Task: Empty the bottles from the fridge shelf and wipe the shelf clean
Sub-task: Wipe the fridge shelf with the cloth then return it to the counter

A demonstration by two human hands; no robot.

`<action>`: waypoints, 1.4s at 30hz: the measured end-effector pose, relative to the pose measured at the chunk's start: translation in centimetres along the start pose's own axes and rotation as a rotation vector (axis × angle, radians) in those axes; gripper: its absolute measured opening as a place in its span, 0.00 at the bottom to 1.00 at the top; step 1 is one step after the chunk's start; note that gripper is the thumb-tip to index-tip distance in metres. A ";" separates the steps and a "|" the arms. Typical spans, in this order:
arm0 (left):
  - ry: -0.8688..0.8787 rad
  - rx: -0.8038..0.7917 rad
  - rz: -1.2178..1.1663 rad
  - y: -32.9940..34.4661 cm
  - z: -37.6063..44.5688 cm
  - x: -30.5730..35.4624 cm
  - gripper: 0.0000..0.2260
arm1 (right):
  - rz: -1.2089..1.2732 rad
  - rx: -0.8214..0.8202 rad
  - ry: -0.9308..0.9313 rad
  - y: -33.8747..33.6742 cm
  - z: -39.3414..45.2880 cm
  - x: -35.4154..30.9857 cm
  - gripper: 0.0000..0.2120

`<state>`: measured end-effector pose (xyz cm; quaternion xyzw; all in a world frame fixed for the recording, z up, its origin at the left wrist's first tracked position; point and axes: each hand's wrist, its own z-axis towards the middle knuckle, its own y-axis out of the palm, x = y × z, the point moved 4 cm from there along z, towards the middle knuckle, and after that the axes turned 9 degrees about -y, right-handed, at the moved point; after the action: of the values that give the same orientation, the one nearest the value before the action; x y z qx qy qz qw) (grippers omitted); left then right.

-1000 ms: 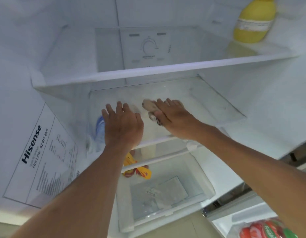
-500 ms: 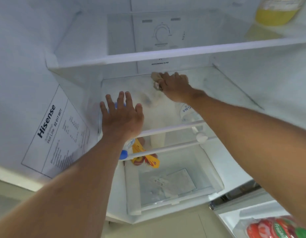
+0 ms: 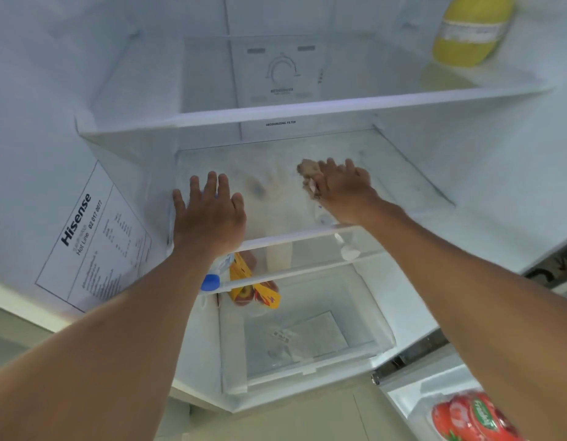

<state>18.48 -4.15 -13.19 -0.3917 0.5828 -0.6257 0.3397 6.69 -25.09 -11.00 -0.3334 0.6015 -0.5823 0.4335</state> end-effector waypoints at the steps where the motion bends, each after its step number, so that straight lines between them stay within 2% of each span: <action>1: 0.001 0.000 0.006 0.1 0.0 0.0 0.28 | -0.002 -0.005 -0.026 0.2 0.5 -1.2 0.23; 4: 0.002 0.016 -0.011 0.0 -0.1 -0.2 0.27 | -0.005 0.043 -0.289 1.6 -3.4 -6.3 0.26; 6: 0.001 0.024 -0.065 -0.3 -0.3 -0.2 0.26 | 0.099 0.066 -0.370 1.3 -6.9 -7.2 0.24; 9: 0.016 0.033 -0.078 -0.3 -0.3 -0.1 0.25 | 0.127 0.013 -0.310 0.5 -6.2 -4.1 0.23; 12: 0.028 0.049 -0.053 -0.4 -0.3 0.0 0.25 | 0.037 0.072 -0.163 0.0 -1.4 -0.1 0.20; 16: 0.065 0.088 -0.079 -0.5 -0.5 0.4 0.24 | 0.001 0.022 0.049 -0.6 4.5 2.3 0.26; 19: 0.071 0.120 -0.104 -0.6 -0.5 0.8 0.23 | -0.002 0.063 -0.042 -0.3 5.3 2.0 0.26; 24: 0.072 0.152 -0.159 -0.6 -0.9 0.7 0.21 | 0.122 -0.004 -0.277 0.6 2.7 0.3 0.27; 28: 0.126 0.275 -0.250 -1.1 -1.5 0.7 0.15 | 0.145 -0.019 -0.396 0.2 -1.2 -2.3 0.22; 30: 0.158 0.345 -0.268 -1.5 -1.7 0.7 0.14 | 0.372 -0.021 -0.409 -0.7 -2.5 -2.7 0.19; 32: 0.145 0.371 -0.249 -2.0 -2.0 0.7 0.17 | 0.579 0.072 -0.301 -1.6 -2.5 -1.5 0.17; 33: 0.119 0.354 -0.241 -2.3 -2.1 0.9 0.20 | 0.540 0.129 -0.209 -2.1 -2.0 -0.4 0.19; 34: 0.077 0.307 -0.243 -2.8 -2.1 1.2 0.23 | 0.396 0.143 -0.133 -2.6 -1.6 0.7 0.21; 36: -0.043 0.150 -0.266 -3.5 -1.8 2.7 0.28 | 0.178 0.045 -0.035 -3.0 -0.8 2.3 0.23; 39: -0.223 -0.110 -0.259 -3.8 -0.7 6.5 0.36 | 0.245 -0.029 0.000 -2.9 -0.4 3.2 0.17; 40: -0.268 -0.148 -0.281 -3.7 -0.4 7.7 0.37 | 0.294 -0.008 -0.001 -2.9 -0.4 3.3 0.13; 42: -0.325 -0.167 -0.355 -3.8 -0.7 9.5 0.30 | 0.405 0.026 -0.002 -3.0 -1.0 3.3 0.05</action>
<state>13.63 -11.85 -8.51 -0.6101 0.4922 -0.5541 0.2803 4.18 -27.97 -8.50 -0.2005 0.6483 -0.4906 0.5466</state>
